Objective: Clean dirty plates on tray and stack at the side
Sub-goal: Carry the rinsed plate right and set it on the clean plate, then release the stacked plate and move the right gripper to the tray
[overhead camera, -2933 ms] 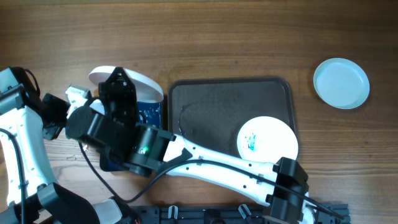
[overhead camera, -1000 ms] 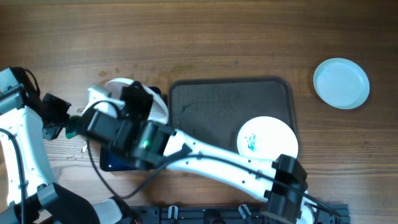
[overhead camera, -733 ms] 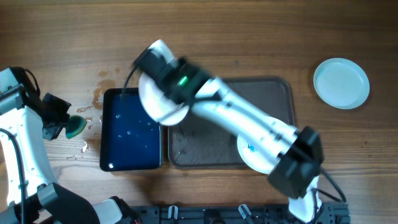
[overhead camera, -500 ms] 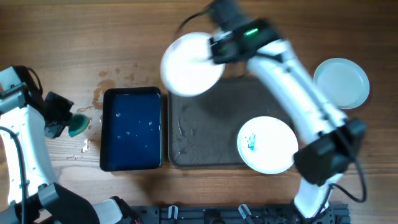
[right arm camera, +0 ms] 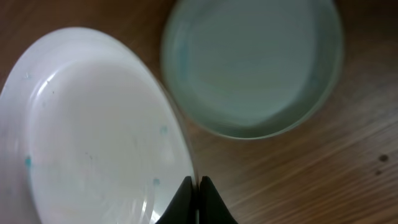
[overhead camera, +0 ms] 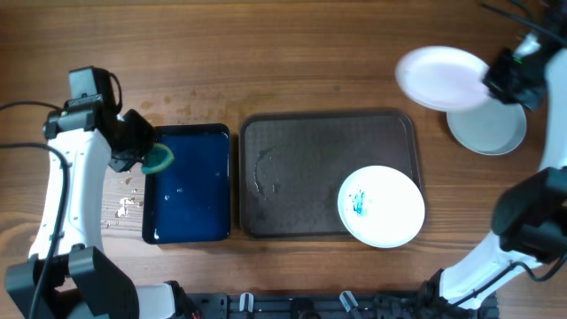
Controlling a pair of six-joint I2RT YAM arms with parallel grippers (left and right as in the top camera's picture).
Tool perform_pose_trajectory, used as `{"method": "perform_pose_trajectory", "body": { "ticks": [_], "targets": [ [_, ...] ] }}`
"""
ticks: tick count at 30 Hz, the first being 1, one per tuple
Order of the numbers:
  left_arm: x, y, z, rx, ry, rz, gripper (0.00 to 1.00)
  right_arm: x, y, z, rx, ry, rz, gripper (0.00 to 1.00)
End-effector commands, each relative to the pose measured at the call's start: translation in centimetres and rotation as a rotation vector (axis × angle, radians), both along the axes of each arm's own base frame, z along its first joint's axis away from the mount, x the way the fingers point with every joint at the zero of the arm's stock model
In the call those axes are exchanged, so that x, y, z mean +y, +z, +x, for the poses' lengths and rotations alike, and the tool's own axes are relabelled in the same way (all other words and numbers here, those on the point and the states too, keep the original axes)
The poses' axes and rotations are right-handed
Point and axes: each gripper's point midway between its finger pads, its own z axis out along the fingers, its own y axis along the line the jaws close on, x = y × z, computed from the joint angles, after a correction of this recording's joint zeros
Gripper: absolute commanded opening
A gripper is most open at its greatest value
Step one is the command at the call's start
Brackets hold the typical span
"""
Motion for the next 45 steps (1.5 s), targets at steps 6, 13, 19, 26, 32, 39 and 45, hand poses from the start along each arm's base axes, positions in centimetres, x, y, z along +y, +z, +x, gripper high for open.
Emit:
{"method": "perform_pose_trajectory", "body": {
  "ticks": [6, 13, 19, 26, 32, 39, 45],
  "targets": [
    [-0.5, 0.3, 0.7, -0.015, -0.032, 0.0, 0.04, -6.5, -6.5, -5.7, 0.0, -0.283, 0.176, 0.04],
    [-0.6, 0.3, 0.4, -0.004, -0.032, -0.003, 0.04, -7.3, -10.8, -7.4, -0.033, -0.393, 0.256, 0.04],
    [-0.6, 0.2, 0.3, 0.003, -0.032, -0.004, 0.04, -7.0, -10.7, -5.5, -0.09, -0.348, 0.232, 0.06],
    [-0.6, 0.2, 0.1, 0.01, -0.032, -0.005, 0.04, -7.3, -10.5, -4.7, -0.117, -0.339, 0.211, 0.07],
    [-0.6, 0.2, 0.1, 0.011, -0.032, -0.006, 0.04, -7.4, -10.5, -4.5, -0.124, -0.337, 0.209, 0.39],
    [-0.6, 0.2, 0.1, 0.01, -0.032, -0.005, 0.04, -6.4, -9.5, -3.3, -0.18, -0.284, 0.267, 0.44],
    [-0.6, 0.2, 0.1, 0.01, -0.032, -0.006, 0.04, -2.9, -7.9, -0.8, -0.223, -0.114, 0.289, 0.4]
  ]
}}
